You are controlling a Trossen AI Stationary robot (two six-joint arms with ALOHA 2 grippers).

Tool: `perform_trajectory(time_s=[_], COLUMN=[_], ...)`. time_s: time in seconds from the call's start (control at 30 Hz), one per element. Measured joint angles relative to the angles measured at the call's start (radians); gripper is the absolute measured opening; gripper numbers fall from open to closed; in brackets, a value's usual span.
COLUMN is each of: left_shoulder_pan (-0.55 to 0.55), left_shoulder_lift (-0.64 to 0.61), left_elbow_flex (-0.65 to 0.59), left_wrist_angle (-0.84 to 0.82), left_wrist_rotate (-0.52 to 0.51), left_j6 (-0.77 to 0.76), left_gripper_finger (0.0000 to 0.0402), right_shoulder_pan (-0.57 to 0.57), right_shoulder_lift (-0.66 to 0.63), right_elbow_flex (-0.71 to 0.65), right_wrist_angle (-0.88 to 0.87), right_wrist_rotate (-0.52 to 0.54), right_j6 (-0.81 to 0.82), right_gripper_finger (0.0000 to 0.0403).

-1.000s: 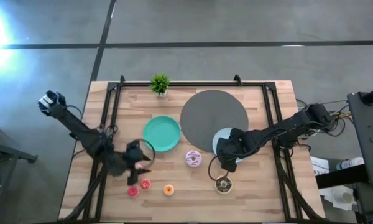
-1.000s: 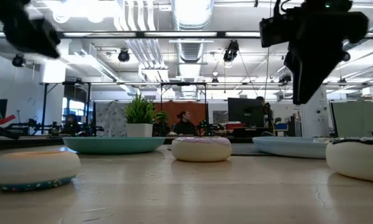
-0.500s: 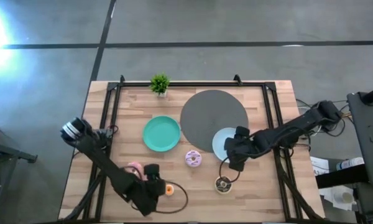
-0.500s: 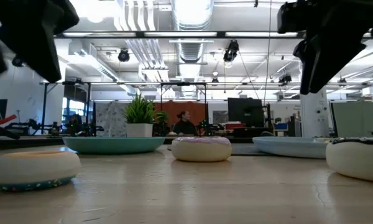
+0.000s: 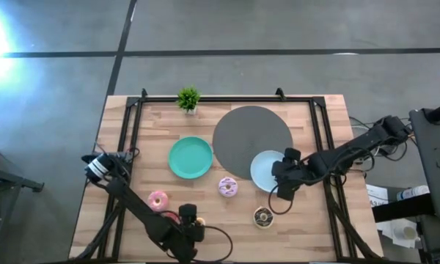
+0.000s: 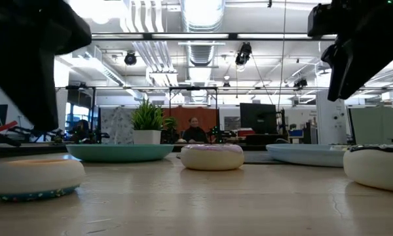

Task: Pick & Place donuts
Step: Put the small blue donut on the blue plate

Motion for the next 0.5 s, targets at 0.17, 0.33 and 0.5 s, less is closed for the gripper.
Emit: perform_trajectory(time_s=[0.17, 0.33, 0.5], left_shoulder_pan=[0.012, 0.022, 0.025], left_shoulder_lift=[0.023, 0.053, 0.071], left_elbow_flex=[-0.003, -0.005, -0.004], left_wrist_angle=[0.020, 0.023, 0.038], left_wrist_rotate=[0.011, 0.022, 0.051], left_j6=[-0.005, -0.005, -0.005], left_gripper_finger=[0.0174, 0.0138, 0.0106], right_shoulder_pan=[0.000, 0.000, 0.000], right_shoulder_lift=[0.002, 0.002, 0.002], right_elbow_flex=[-0.016, -0.016, -0.016], right_wrist_angle=[0.035, 0.040, 0.041], right_wrist_rotate=[0.000, 0.000, 0.000], right_j6=[0.000, 0.000, 0.000], right_gripper_finger=[0.0224, 0.0224, 0.0224])
